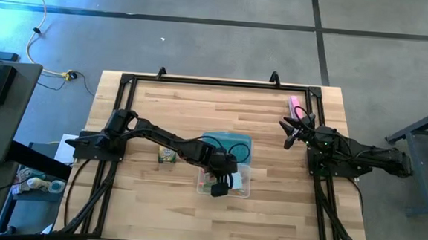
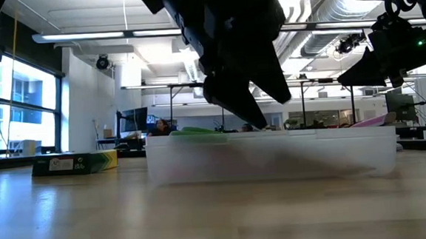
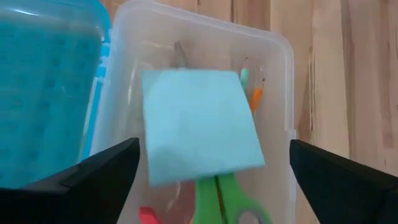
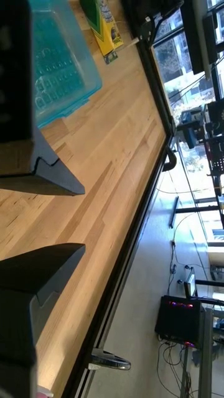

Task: Pack school essentials
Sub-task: Put the yellow crayon box into the blue supply box

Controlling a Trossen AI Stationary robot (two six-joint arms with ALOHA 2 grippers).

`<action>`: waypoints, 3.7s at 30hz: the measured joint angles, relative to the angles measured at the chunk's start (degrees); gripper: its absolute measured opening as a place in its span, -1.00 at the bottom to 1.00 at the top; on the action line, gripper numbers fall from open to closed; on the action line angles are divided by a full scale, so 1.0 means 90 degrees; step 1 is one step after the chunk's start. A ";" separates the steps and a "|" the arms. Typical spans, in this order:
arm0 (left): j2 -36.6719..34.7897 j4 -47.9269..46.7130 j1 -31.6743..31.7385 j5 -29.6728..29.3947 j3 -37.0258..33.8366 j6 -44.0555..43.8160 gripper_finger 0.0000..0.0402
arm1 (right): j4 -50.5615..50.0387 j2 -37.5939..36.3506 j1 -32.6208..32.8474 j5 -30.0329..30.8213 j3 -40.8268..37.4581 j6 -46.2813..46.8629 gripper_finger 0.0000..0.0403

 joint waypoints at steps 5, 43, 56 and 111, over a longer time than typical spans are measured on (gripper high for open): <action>-0.0240 -0.0273 0.0010 -0.0295 -0.0002 0.0020 0.99 | 0.0000 0.0002 0.0001 0.0002 0.0000 0.0000 -0.38; -0.1415 -0.6364 0.1214 -0.1776 -0.0038 -0.6327 0.99 | 0.0000 0.0000 -0.0002 -0.0087 0.0002 0.0000 -0.38; -0.2844 -0.4858 0.1204 -0.1089 -0.2208 -0.8203 0.99 | 0.0002 -0.0002 0.0001 -0.0129 0.0002 0.0000 -0.38; -0.2915 -0.1739 0.1416 -0.0093 -0.4750 -0.6975 0.67 | 0.0000 0.0002 -0.0002 -0.0182 0.0002 0.0000 -0.38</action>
